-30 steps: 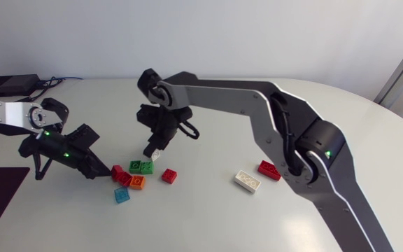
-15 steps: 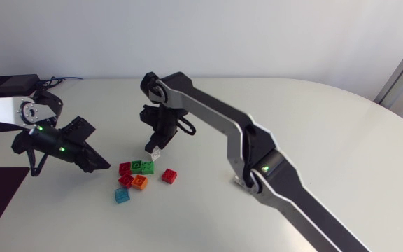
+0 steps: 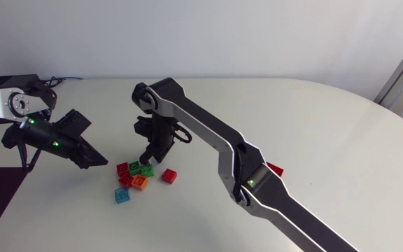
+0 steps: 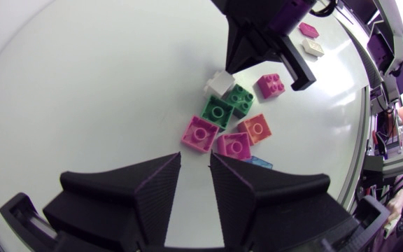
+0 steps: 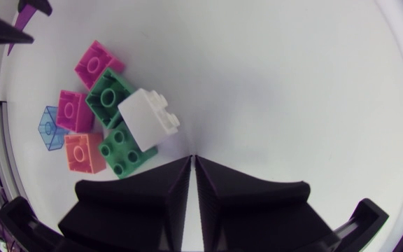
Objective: Sort duplo bricks by size, large to the right and small to the left
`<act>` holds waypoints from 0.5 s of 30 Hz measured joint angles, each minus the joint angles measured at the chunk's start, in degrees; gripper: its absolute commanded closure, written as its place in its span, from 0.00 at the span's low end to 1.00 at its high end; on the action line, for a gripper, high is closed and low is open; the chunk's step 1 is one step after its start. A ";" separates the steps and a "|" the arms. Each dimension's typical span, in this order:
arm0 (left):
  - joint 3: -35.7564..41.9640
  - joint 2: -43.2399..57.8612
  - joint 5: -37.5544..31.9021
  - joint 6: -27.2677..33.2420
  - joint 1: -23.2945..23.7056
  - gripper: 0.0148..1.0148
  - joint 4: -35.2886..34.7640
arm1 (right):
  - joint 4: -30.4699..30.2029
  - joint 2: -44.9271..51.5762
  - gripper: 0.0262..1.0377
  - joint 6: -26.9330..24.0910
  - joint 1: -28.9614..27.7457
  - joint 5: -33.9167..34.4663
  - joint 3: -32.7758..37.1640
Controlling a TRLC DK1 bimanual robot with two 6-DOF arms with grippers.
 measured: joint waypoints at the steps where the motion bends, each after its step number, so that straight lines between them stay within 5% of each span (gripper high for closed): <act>1: 0.00 -0.44 0.07 -0.44 -0.61 0.69 -0.31 | -0.28 -0.57 0.90 0.48 -0.07 0.00 -0.46; 15: 0.04 -3.37 0.20 -2.21 -1.73 0.69 -1.88 | -1.44 -21.31 0.90 5.99 0.92 -0.48 -21.14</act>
